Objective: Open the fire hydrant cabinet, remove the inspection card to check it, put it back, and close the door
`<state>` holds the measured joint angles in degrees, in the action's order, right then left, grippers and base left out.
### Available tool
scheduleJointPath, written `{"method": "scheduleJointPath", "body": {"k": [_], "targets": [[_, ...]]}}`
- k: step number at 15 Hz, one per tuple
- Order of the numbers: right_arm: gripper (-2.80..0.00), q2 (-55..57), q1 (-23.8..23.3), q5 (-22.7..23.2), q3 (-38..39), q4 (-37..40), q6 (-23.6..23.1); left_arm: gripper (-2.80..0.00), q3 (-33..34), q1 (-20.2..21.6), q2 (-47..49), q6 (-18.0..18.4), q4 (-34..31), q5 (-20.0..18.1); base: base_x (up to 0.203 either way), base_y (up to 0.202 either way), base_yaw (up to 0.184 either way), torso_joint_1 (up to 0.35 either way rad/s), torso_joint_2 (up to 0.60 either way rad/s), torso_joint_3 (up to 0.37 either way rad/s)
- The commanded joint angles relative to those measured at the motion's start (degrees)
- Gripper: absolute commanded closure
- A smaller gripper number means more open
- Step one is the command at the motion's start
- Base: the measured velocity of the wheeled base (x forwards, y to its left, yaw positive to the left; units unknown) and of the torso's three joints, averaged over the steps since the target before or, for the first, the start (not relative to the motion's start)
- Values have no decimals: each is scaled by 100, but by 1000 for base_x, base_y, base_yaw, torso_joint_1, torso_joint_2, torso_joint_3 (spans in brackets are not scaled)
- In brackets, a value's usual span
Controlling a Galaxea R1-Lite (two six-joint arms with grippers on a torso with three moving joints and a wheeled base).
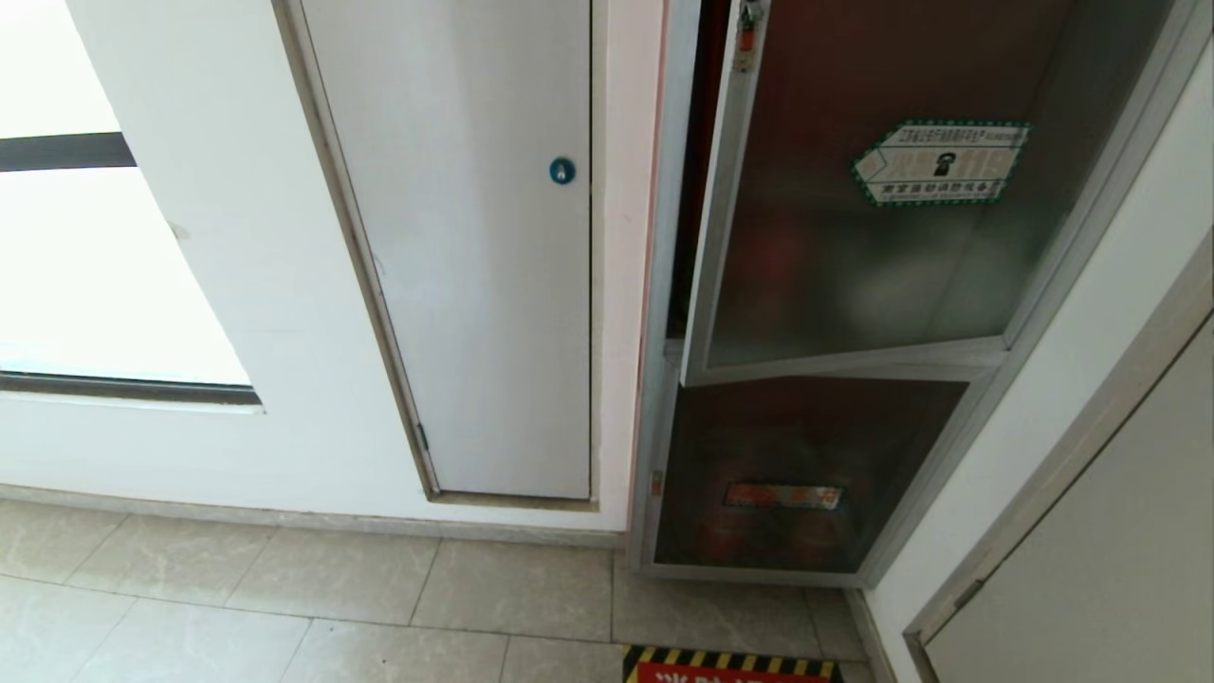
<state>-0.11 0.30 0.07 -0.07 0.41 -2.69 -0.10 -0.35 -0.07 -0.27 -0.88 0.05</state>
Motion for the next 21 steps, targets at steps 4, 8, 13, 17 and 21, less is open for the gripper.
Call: {"method": "scheduleJointPath", "body": {"k": [4, 8, 13, 17, 21], "targets": [[0, 2, 5, 1, -1, 11, 23, 0, -3, 0, 7, 0, 0, 1, 0, 0, 0, 0, 0, 0], [0, 2, 5, 1, -1, 2, 14, 0, 1, 0, 7, 0, 0, -4, 0, 0, 0, 0, 0, 0], [0, 2, 5, 1, -1, 2, 14, 0, 1, 0, 7, 0, 0, 4, 184, 0, -2, 6, -3, 0], [0, 2, 5, 1, -1, -6, 14, 0, -3, 0, 7, -12, 0, 4, 196, 0, 0, 1, 5, 4], [0, 2, 5, 1, -1, -6, 14, 0, -6, 0, 1, -26, 0, 4, 196, 0, 0, 3, 2, 2]]}}
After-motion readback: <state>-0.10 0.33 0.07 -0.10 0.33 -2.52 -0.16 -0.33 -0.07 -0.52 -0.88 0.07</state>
